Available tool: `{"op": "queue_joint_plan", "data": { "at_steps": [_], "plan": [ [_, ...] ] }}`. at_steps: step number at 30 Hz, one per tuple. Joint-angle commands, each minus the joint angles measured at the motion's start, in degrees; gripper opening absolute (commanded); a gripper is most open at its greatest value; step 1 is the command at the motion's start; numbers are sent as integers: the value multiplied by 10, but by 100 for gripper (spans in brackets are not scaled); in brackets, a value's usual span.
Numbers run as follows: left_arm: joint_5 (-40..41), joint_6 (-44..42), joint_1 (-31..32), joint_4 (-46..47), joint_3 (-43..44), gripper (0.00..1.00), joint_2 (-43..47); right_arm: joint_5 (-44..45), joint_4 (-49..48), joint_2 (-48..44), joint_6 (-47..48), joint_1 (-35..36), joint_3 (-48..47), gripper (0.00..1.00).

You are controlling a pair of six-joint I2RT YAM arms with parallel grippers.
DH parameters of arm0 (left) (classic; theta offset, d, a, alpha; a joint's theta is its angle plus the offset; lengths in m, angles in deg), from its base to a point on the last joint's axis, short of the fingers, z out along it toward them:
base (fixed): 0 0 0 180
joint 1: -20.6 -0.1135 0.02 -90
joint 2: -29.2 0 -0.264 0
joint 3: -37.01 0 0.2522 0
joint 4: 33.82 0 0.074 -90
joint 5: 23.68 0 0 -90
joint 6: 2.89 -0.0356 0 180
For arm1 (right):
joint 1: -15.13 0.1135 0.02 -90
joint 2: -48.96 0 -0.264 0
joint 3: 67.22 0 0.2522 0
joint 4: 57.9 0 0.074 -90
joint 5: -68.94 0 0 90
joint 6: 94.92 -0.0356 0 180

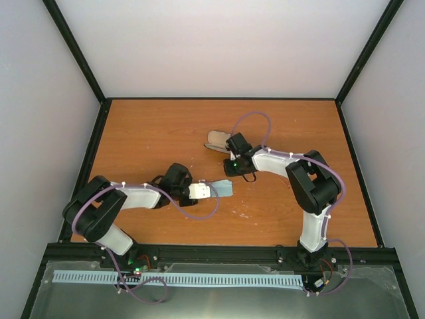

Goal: Organize the sunglasses
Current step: Fold the glasses cleaning cloth at the center of the board.

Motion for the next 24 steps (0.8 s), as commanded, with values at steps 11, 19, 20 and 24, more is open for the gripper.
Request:
{"op": "queue_joint_plan", "data": {
  "at_steps": [11, 19, 20, 24],
  "plan": [
    [1, -154, 8, 53, -49, 2, -15, -30, -105, -80, -5, 3, 85, 23],
    [2, -189, 9, 68, -67, 2, -20, -81, -117, -84, 12, 32, 64, 29],
    [3, -193, 9, 70, -71, 2, -22, -85, -115, -78, 14, 37, 58, 29],
    [6, -200, 10, 76, -82, 2, -27, -93, -85, -51, 25, 59, 30, 28]
  ]
}}
